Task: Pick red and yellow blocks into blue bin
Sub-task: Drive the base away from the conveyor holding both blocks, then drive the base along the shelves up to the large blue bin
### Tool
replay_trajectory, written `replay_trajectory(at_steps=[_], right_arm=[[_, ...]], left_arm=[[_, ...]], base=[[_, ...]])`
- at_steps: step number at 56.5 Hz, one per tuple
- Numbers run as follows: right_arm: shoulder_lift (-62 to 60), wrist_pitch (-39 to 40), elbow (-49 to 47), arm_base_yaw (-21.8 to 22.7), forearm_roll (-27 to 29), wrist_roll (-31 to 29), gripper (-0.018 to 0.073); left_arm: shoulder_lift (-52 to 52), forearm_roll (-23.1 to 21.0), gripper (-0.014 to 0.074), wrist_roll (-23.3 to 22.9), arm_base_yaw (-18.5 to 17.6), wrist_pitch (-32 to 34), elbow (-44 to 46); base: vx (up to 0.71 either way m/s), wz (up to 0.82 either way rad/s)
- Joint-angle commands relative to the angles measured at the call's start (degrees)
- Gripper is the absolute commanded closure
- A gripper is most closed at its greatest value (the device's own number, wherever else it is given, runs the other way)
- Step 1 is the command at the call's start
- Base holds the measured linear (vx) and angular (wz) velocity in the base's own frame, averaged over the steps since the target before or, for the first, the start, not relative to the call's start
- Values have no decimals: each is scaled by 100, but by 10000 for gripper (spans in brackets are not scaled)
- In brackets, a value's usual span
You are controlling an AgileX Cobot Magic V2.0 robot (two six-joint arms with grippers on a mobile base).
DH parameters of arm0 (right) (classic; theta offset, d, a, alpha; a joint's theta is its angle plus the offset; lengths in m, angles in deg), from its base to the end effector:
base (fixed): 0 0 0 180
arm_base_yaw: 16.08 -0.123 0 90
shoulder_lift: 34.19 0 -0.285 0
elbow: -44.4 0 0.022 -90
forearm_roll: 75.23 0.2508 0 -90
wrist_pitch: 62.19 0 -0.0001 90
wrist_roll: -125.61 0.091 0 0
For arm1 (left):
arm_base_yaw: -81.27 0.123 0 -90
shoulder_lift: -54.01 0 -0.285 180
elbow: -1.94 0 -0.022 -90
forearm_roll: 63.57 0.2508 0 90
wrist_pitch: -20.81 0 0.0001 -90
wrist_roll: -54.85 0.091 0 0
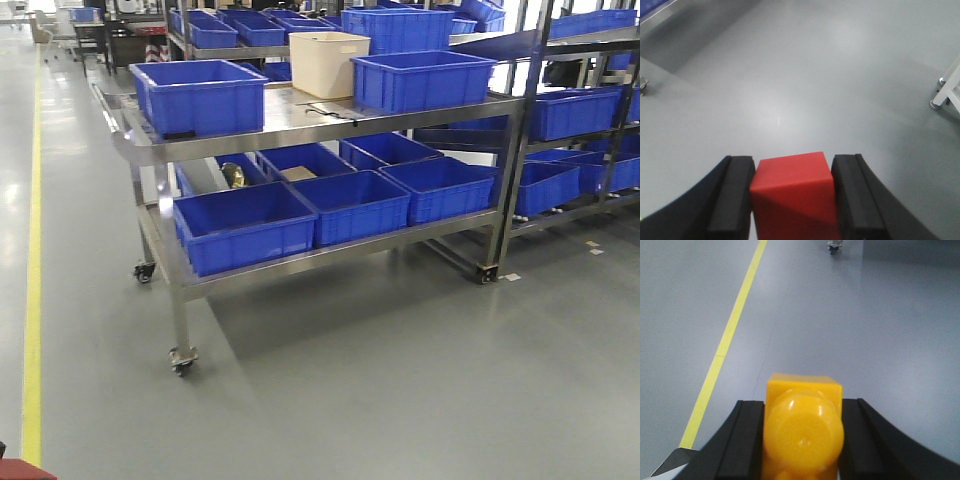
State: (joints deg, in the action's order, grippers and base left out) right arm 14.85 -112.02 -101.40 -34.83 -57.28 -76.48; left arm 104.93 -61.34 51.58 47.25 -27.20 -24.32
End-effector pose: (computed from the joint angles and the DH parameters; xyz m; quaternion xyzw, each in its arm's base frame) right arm 0.1121 0.0607 0.3307 -0.2741 0.8648 0.1379 0.3975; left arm 0.1128 -0.0730 0.3689 0.2401 0.8545 -0.1293 0.4421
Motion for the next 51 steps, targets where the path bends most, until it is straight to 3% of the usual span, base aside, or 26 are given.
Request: replay_trajectory(at_steps=[1, 24, 51], right_arm=[[-22, 341, -155, -9, 70, -74, 263], [-22, 345, -155, -9, 70, -74, 263], [-22, 340, -155, -9, 70, -74, 263]], left_arm=[[-20, 3, 362, -10, -27, 373, 153], [-20, 3, 362, -10, -27, 373, 153], [-20, 3, 362, -10, -27, 373, 153]], base=[[42, -19], [42, -28], [43, -52]])
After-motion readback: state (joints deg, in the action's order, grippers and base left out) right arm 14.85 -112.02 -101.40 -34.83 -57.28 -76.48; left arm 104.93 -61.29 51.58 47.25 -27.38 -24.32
